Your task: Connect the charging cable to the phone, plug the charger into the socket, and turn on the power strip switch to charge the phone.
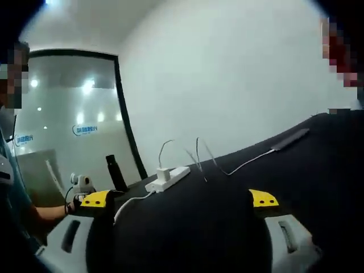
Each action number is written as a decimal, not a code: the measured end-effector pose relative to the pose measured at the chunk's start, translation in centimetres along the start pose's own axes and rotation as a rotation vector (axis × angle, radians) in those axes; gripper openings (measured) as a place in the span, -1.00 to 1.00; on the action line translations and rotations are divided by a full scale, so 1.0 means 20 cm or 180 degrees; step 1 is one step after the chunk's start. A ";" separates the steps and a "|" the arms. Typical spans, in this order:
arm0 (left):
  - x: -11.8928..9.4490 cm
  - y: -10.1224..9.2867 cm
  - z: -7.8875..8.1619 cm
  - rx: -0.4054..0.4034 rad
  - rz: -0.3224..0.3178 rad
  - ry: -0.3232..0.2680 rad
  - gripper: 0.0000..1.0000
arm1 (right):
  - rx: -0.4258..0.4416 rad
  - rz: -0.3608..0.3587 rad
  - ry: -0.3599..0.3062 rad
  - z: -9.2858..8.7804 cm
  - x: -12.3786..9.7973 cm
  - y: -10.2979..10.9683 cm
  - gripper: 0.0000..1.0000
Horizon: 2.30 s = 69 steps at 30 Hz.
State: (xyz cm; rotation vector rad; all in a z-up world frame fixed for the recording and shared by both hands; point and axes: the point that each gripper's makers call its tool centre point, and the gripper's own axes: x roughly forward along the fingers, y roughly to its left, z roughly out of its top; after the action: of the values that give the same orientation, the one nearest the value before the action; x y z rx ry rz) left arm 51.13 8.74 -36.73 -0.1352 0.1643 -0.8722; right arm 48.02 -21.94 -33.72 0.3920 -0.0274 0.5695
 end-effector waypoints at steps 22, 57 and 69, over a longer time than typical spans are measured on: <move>0.00 0.01 -0.01 0.0095 -0.0037 0.0041 0.76 | -0.0029 -0.0010 0.0125 -0.04 0.02 0.01 0.69; -0.01 0.03 0.00 0.0104 -0.0023 -0.0034 0.67 | 0.0069 -0.0089 0.0018 -0.02 0.01 -0.04 0.60; -0.02 0.02 0.04 -0.0024 -0.0073 -0.0157 0.70 | 0.0051 -0.0143 0.0028 -0.02 0.01 -0.05 0.58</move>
State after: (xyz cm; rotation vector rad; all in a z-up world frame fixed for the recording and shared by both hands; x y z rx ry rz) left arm 51.27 9.42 -36.07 -0.1659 0.1201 -0.8902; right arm 48.78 -22.52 -34.43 0.4048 -0.0057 0.5274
